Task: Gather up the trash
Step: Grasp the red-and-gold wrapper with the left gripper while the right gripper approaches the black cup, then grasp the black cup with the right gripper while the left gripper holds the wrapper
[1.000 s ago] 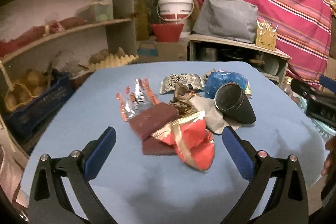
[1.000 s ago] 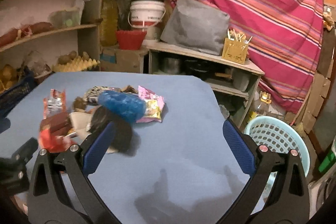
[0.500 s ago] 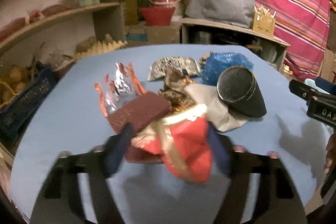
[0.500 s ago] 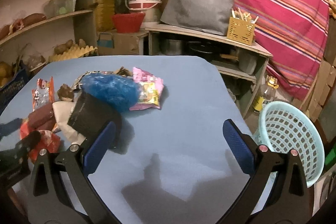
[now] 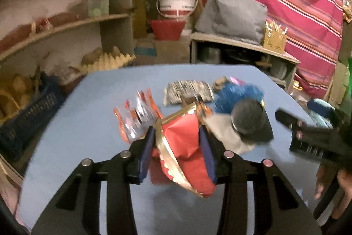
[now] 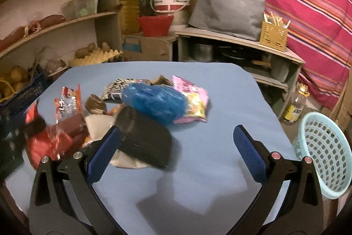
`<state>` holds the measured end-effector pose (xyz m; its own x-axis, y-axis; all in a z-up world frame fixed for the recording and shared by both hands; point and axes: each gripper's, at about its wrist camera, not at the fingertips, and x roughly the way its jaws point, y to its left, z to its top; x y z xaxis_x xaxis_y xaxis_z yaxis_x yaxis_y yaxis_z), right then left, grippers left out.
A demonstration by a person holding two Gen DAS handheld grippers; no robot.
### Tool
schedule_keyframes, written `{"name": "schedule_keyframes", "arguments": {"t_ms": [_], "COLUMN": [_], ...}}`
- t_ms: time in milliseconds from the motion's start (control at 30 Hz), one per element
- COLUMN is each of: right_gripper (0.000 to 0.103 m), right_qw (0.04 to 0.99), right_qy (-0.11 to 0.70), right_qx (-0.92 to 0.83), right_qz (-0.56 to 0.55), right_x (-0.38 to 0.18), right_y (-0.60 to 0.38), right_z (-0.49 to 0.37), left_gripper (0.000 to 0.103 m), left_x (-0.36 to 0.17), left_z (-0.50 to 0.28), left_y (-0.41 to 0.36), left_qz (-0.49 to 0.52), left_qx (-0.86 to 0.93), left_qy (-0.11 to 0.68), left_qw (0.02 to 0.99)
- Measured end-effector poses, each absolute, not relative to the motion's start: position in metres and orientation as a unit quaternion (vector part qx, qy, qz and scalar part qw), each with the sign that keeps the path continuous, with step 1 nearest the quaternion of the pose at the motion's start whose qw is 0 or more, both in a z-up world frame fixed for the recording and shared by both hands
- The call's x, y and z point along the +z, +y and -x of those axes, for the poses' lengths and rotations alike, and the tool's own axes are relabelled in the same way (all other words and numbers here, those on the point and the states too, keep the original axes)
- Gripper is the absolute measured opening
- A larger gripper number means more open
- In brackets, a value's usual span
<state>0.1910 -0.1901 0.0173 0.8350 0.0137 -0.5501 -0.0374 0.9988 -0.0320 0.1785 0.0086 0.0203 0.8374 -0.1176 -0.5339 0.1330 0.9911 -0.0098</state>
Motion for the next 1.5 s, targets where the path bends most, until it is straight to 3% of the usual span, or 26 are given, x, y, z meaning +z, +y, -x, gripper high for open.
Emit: {"name": "schedule_keyframes", "arguments": {"t_ms": [200, 767, 1000, 1500], "right_gripper": [0.099, 0.099, 0.074, 0.072], "right_qw": [0.949, 0.932, 0.927, 0.937], "right_qy": [0.312, 0.342, 0.351, 0.328], "right_qx": [0.031, 0.015, 0.043, 0.079], "right_qz": [0.033, 0.120, 0.128, 0.094], "right_x": [0.006, -0.025, -0.025, 0.002], "right_y": [-0.165, -0.135, -0.133, -0.154], "right_z": [-0.204, -0.231, -0.235, -0.208], "left_gripper": [0.041, 0.041, 0.041, 0.041], "left_x": [0.041, 0.020, 0.019, 0.022], "left_z": [-0.202, -0.220, -0.220, -0.211], "left_y": [0.023, 0.045, 0.048, 0.029], "left_qz": [-0.013, -0.018, -0.015, -0.033], "left_qx": [-0.048, -0.025, -0.024, -0.028], "left_qy": [0.264, 0.285, 0.287, 0.283], "left_qw": [0.963, 0.958, 0.957, 0.958]}}
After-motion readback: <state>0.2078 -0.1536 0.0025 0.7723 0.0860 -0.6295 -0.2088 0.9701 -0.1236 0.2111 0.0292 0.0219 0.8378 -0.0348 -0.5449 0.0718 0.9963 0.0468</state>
